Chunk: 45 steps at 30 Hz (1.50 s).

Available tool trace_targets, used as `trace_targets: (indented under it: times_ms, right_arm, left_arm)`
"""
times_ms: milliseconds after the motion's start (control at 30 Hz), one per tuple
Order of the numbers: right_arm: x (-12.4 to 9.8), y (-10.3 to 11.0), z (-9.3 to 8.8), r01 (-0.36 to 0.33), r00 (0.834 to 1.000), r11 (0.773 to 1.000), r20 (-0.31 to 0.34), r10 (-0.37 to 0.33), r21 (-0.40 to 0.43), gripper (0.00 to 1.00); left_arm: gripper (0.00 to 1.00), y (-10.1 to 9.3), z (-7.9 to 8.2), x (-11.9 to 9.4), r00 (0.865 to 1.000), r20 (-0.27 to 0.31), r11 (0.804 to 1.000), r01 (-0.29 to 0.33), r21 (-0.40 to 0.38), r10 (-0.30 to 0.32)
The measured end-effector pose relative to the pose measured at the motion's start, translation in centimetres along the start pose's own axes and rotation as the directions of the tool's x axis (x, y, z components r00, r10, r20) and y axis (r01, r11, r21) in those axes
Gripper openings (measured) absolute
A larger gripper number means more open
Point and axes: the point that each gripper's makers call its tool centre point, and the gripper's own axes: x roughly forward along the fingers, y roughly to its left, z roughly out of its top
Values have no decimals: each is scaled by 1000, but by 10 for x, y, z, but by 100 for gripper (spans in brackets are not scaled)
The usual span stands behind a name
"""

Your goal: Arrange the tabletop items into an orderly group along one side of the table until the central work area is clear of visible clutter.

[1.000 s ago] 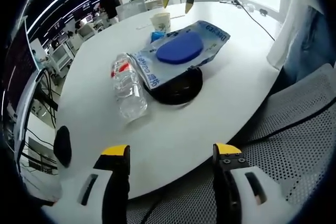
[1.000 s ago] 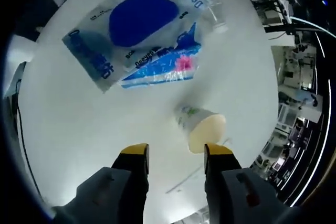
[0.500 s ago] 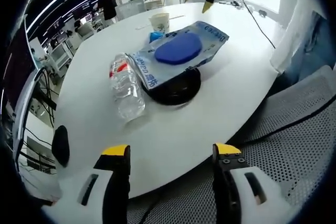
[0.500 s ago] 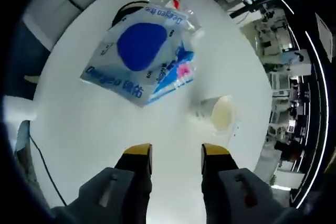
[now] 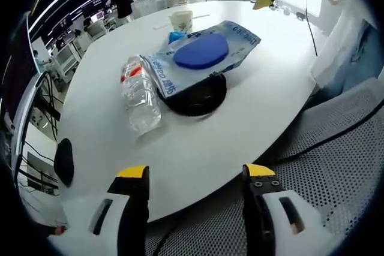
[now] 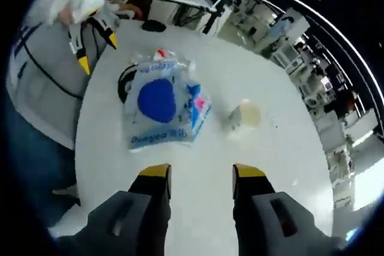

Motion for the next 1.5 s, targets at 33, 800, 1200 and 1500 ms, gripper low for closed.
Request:
trace_targets:
  times_ms: [33,800,1200,1500]
  right_arm:
    - [-1,-1,-1,8,1000,1000,13,-8,27,42]
    - [-27,16,-14,-214,950,881,298,88,422,52]
    - [-15,20,-15,-281,938,835,319,135,472,51]
    - [-5,20,-19,-281,948,786,285,140,550,49]
  left_arm:
    - [63,1,1,-1,1000,4,1000,-2,-5,2]
    - [66,0,91,-22,962,177,917,-130,-378,209]
    - [54,8,117,-26,951,191,889,-140,-436,243]
    - [52,24,133,2,956,202,890,-105,-443,213]
